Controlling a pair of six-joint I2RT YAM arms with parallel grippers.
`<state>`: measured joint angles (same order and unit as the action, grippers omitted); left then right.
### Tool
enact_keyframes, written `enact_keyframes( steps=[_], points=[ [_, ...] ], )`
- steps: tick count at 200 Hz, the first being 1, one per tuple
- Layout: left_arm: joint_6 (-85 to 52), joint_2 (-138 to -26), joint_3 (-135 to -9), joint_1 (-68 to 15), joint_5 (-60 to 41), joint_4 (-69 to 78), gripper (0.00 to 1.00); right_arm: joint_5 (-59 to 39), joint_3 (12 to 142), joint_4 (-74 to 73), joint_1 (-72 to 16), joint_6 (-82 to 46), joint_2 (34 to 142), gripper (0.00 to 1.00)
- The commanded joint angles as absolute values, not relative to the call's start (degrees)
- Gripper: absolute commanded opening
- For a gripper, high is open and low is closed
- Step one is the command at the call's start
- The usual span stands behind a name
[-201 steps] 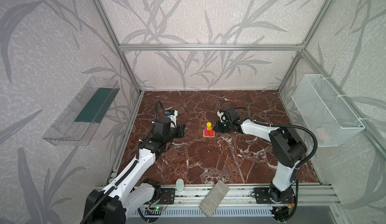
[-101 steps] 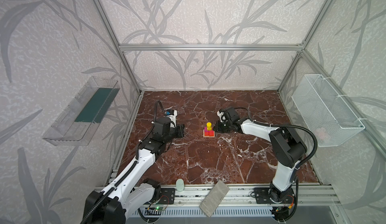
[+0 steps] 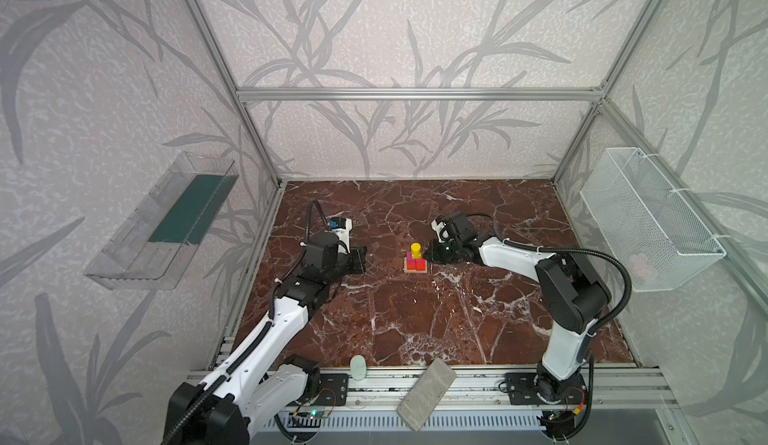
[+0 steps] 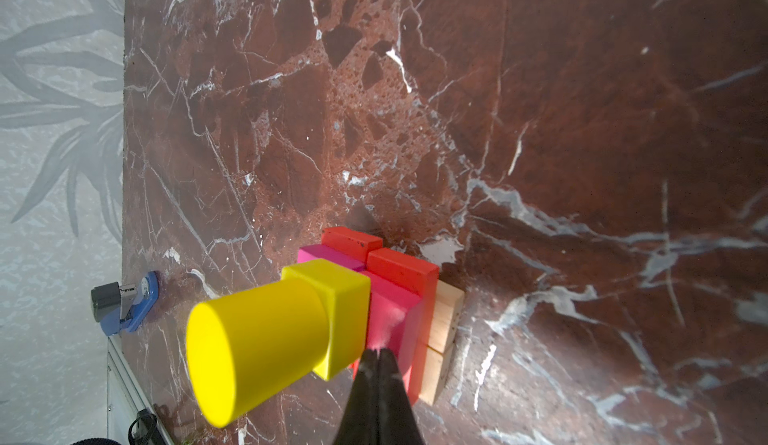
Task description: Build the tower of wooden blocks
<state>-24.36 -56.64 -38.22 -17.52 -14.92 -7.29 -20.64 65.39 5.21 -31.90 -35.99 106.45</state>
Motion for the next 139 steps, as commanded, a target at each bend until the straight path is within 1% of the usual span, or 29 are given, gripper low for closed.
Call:
enact_keyframes(
  steps=[1,7,139],
  points=[
    [-23.47,-55.57,-39.63,-17.58,-14.28,-7.44,0.0,-21.27,65.04,4.0,-31.58,-36.19,105.56,0.0],
    [-23.47,-55.57,-39.61,-17.58,-14.32,-7.38,0.0,-21.34,65.01,4.04,-31.63,-37.8,105.53,0.0],
    [-23.29,-55.81,-39.72,-17.58,-14.27,-7.29,0.0,-22.66,64.97,3.07,-31.71,-38.58,106.34,0.0]
  ],
)
